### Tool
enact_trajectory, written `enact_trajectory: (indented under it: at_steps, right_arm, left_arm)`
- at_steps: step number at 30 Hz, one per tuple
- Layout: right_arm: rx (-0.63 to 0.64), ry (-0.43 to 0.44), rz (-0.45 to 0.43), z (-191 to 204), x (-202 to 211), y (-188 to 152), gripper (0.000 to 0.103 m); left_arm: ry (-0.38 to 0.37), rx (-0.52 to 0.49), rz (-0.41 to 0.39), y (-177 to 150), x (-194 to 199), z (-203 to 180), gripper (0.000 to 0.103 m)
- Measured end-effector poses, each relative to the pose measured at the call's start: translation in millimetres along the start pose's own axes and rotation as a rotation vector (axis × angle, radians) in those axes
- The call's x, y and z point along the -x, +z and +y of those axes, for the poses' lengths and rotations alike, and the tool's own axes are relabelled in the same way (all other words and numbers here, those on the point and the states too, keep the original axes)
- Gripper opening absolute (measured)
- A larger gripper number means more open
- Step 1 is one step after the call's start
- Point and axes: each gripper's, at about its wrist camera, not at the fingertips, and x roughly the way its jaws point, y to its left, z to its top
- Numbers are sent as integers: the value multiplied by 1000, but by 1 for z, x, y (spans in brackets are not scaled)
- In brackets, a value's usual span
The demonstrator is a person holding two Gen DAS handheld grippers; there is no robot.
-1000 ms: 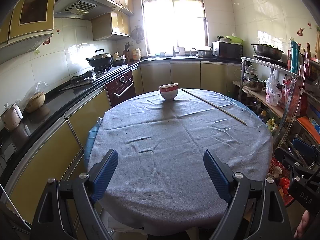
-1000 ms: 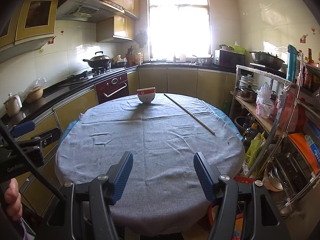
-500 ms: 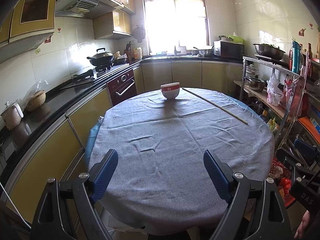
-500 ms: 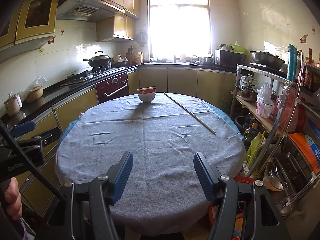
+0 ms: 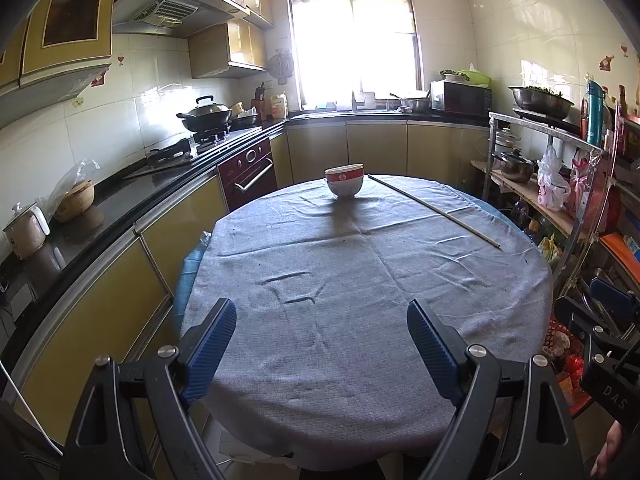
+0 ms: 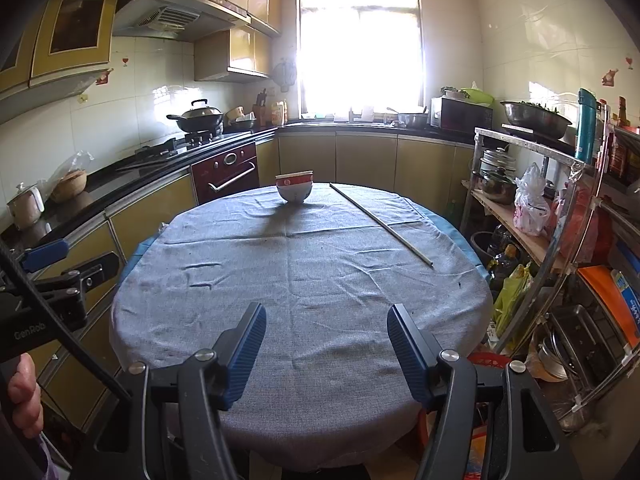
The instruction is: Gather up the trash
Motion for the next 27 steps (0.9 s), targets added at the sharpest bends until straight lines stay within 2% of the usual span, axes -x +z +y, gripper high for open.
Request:
enact_trajectory:
  at_steps: [27]
  right_arm:
    - [-2,4,7,1,-8,3,67]
  left_arm:
    - [23,8,3,1,-2,4,87]
